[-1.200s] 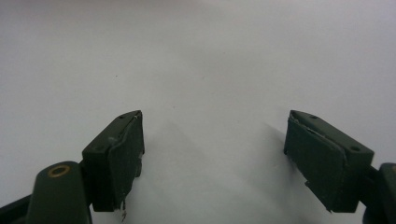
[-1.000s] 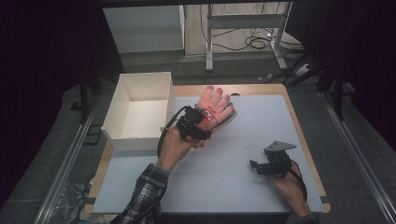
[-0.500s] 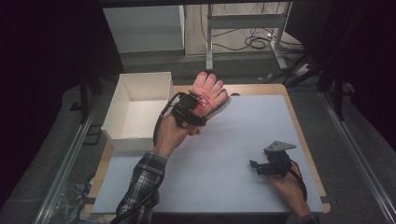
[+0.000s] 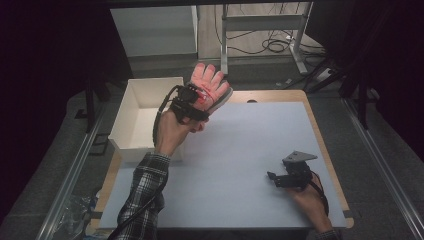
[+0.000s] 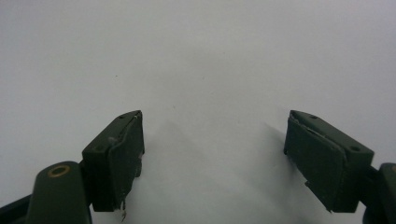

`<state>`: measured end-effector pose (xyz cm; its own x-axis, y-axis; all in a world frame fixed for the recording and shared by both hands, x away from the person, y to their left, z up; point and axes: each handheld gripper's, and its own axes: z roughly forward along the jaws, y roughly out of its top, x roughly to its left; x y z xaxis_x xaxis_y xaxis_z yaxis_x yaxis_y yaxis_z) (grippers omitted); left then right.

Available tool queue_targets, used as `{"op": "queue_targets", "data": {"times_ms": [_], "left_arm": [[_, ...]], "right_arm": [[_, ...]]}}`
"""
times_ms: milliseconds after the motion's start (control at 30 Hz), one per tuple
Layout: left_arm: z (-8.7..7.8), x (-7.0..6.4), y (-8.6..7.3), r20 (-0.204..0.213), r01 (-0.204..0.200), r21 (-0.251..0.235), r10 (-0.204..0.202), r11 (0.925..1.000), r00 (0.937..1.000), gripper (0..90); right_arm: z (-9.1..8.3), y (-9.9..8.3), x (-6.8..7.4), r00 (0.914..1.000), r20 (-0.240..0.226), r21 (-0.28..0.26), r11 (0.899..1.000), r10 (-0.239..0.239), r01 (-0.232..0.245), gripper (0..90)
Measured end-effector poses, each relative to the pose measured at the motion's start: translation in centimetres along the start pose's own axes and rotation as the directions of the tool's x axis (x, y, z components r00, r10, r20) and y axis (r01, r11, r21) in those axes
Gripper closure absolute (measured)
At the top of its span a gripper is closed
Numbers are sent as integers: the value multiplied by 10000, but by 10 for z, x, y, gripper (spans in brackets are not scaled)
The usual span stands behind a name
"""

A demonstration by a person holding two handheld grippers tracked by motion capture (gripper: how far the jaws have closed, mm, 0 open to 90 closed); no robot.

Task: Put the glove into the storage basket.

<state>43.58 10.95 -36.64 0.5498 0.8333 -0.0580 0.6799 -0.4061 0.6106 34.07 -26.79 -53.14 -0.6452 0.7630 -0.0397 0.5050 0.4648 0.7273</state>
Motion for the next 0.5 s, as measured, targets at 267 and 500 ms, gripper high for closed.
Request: {"op": "queue_targets", "data": {"times_ms": [267, 500], "left_arm": [[-18, 24, -2, -556, 511, -202, -522, 9985, 9971, 463], [-28, 50, -15, -983, 1063, -362, -1094, 9937, 9891, 461]], "right_arm": [[0, 0, 0, 10000, 5, -4, 10000, -9, 9, 204], [0, 0, 0, 10000, 9, -13, 10000, -20, 20, 204]]}}
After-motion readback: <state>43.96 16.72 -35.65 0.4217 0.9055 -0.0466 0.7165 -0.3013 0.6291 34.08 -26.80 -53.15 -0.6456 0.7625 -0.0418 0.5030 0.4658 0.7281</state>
